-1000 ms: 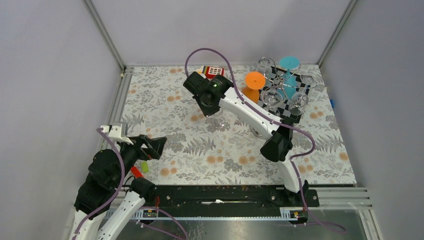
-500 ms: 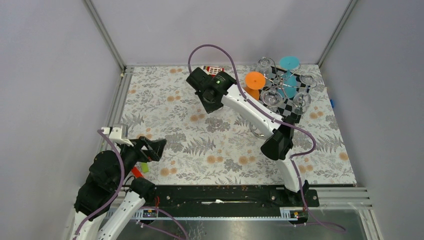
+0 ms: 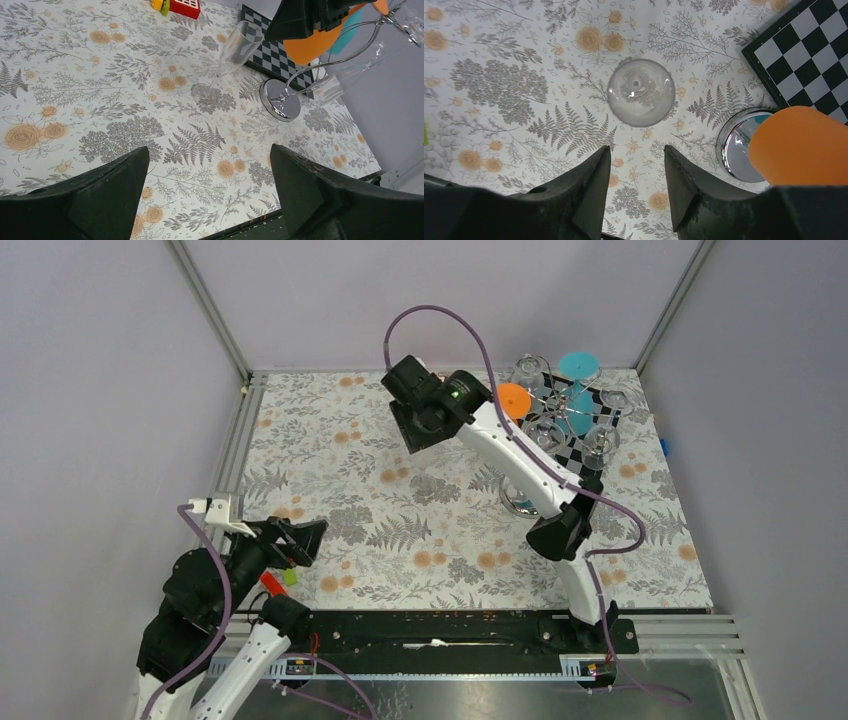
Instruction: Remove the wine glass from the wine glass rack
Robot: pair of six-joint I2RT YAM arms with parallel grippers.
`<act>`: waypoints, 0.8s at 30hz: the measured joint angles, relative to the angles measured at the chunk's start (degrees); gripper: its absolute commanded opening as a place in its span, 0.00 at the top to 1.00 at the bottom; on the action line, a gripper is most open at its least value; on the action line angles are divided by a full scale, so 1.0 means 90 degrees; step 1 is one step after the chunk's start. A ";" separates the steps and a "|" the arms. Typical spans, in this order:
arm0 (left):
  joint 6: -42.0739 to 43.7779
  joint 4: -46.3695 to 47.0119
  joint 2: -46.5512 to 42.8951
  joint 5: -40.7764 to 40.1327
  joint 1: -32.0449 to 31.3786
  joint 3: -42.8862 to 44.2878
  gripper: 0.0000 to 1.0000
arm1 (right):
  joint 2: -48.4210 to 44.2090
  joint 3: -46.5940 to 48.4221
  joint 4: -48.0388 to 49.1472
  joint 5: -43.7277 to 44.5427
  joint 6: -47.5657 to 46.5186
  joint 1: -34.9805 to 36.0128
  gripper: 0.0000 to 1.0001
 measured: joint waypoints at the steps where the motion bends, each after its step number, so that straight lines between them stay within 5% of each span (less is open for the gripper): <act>1: -0.0022 -0.0029 0.0000 0.0029 0.0000 0.0039 0.01 | -0.0041 0.0039 0.0012 -0.0005 0.0002 0.0000 0.47; 10: -0.0202 -0.0495 0.0100 0.0090 0.0000 0.0542 0.01 | -0.1632 -0.0588 0.0442 -0.0537 0.0097 -0.0002 0.46; 24: -0.0641 0.0017 0.0629 0.0367 0.0000 0.0435 0.01 | -0.6800 -0.3976 0.1180 -0.0753 0.0143 -0.0420 0.31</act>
